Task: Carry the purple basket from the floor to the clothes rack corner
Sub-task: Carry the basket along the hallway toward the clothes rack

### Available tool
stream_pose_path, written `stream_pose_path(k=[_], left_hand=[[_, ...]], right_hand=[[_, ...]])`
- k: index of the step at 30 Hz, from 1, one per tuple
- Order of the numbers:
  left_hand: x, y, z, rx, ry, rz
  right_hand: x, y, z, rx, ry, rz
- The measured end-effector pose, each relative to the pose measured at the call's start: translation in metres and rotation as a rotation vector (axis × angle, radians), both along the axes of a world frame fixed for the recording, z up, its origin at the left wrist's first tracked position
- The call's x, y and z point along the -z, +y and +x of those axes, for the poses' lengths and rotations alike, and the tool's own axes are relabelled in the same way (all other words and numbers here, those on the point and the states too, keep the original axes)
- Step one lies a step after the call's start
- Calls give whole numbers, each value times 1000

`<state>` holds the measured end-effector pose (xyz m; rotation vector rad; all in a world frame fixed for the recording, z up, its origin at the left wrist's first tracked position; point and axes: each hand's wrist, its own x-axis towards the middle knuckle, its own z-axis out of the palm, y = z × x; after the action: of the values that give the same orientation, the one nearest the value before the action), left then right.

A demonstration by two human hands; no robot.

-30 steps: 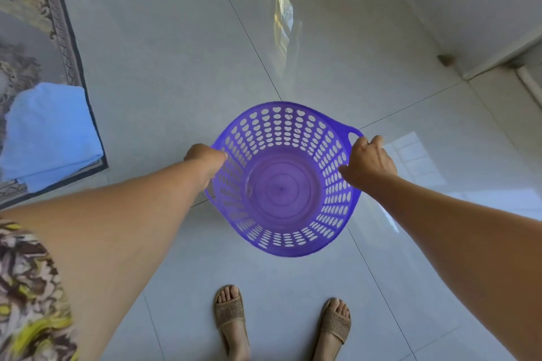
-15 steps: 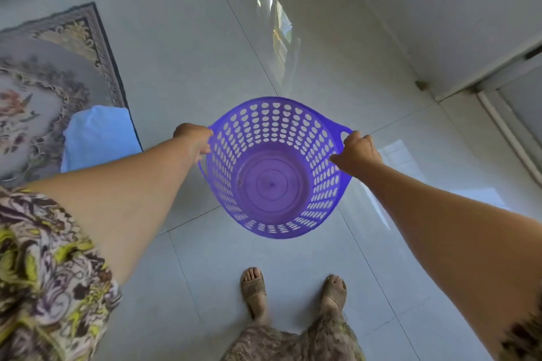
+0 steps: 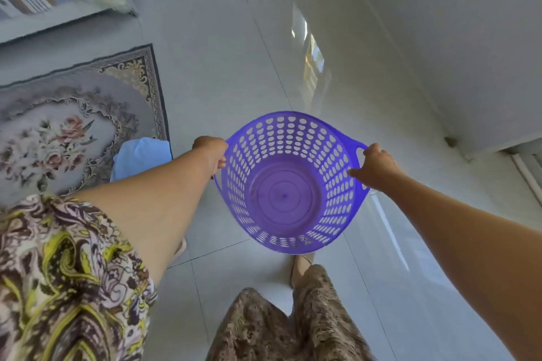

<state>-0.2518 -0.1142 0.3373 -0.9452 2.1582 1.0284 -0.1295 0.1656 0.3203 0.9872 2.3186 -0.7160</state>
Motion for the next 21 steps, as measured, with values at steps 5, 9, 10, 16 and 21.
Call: stream_pose_path(k=[5,9,10,16,21], left_hand=[[-16,10,-69,-29,10,2],[-23,14,-131,-16,12,-11],[-24,14,-148,-12,7,-10],[-33,14,-270,37,5,11],[-41,22,-369,79,16,37]], right_hand=[[-16,11,-89,-45,-52,-33],[-28,16,-164,-70,-100,-52],[-29,18,-183,-97,-109,-49],[-41,25,-304,-38,-68,-62],[-44,35,-399,58,-39,-163]])
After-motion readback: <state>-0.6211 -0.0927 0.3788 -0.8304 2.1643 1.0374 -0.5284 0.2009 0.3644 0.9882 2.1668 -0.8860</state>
